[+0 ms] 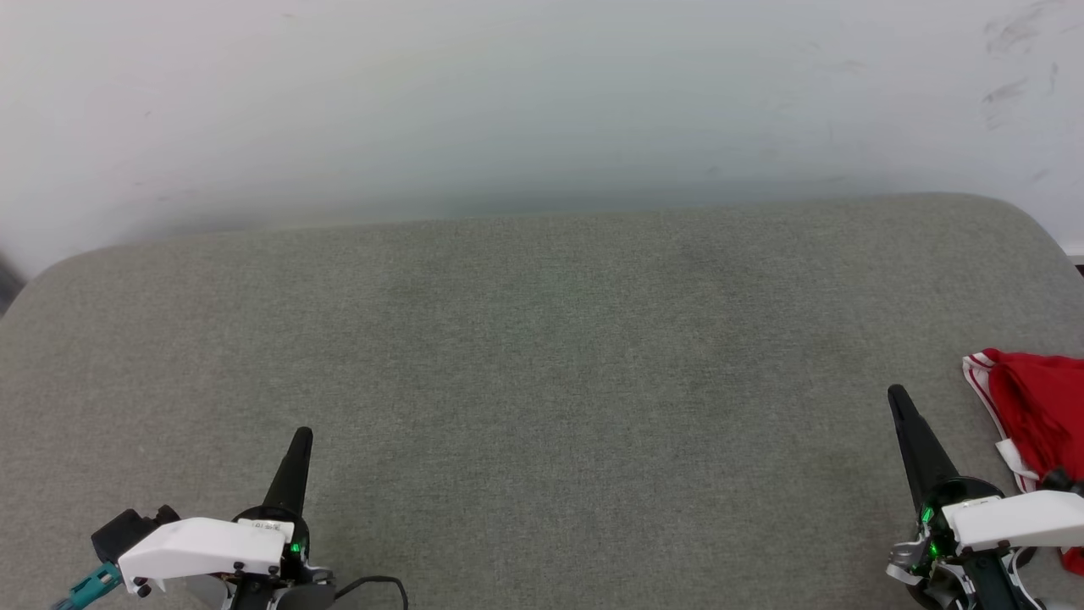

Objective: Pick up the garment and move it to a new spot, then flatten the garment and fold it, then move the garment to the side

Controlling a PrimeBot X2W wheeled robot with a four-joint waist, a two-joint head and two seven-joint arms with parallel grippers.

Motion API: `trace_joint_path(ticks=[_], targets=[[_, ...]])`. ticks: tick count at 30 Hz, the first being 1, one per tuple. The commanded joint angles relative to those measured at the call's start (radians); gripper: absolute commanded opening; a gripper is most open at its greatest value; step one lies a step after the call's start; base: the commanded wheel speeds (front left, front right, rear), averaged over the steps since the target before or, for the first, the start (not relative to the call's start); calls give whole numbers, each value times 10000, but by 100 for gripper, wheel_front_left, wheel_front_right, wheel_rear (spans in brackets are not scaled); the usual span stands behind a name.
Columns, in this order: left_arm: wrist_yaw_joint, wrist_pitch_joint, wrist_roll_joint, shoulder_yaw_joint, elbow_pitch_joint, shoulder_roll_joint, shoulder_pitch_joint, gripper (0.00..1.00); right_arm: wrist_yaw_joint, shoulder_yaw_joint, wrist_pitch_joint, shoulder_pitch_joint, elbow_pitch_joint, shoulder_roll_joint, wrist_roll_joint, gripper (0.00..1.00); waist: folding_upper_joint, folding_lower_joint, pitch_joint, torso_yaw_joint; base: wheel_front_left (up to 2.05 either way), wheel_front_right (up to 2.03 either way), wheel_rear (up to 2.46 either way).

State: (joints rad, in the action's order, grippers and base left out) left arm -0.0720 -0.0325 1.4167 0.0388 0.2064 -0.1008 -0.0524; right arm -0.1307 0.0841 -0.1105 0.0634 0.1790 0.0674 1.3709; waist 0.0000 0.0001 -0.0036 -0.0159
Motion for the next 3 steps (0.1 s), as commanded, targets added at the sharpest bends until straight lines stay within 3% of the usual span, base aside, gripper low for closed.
trace_joint_path(ticks=[1,3], targets=[[-105,-46,146,66,4,16,-238,0,-1,27,27,230,13,-28,170,0,0,-1,1,4,0,0,0],[-127,-88,278,106,23,36,-261,0,-1,44,28,257,54,-35,328,0,0,-1,5,13,0,0,0]])
